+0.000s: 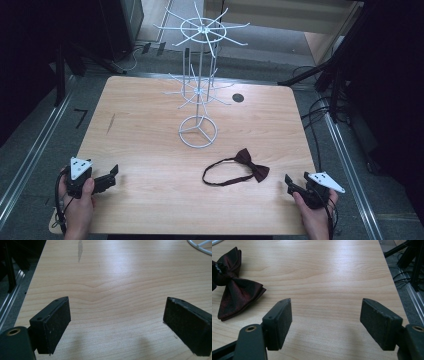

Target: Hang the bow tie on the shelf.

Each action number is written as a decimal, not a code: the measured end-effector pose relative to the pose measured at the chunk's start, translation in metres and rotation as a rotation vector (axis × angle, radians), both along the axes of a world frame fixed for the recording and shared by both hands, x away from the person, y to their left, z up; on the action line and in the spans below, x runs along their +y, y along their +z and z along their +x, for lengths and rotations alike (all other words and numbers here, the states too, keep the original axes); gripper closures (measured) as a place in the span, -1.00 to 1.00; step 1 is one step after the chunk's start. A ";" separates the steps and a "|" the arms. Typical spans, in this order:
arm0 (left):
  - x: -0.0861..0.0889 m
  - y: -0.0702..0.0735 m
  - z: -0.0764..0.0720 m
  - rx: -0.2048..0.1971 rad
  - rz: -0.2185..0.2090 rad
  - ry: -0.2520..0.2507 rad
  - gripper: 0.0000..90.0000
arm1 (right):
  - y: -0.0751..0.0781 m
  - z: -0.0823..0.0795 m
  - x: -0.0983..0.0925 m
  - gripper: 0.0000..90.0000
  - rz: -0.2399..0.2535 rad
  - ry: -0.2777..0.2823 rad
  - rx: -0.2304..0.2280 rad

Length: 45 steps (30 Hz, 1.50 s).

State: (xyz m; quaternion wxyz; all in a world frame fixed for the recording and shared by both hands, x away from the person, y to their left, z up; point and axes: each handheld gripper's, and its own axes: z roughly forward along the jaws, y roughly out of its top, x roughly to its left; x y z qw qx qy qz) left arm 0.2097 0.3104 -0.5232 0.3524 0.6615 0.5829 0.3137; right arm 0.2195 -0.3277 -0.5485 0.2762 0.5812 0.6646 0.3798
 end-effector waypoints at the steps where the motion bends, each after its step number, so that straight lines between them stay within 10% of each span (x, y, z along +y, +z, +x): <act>1: 0.000 0.000 0.000 -0.001 -0.001 -0.002 -0.82 | 0.000 0.000 0.001 -0.40 -0.003 0.001 -0.002; 24: -0.004 0.000 -0.003 -0.016 0.036 -0.018 -0.81 | 0.038 0.014 0.053 -0.15 -0.043 0.128 -0.033; 35: -0.005 0.000 -0.002 -0.006 0.038 -0.015 -0.81 | 0.049 0.046 0.081 0.35 -0.077 0.300 0.137; 45: -0.006 -0.001 -0.001 0.005 0.047 -0.027 -0.81 | 0.066 0.080 0.110 0.40 -0.187 0.417 0.326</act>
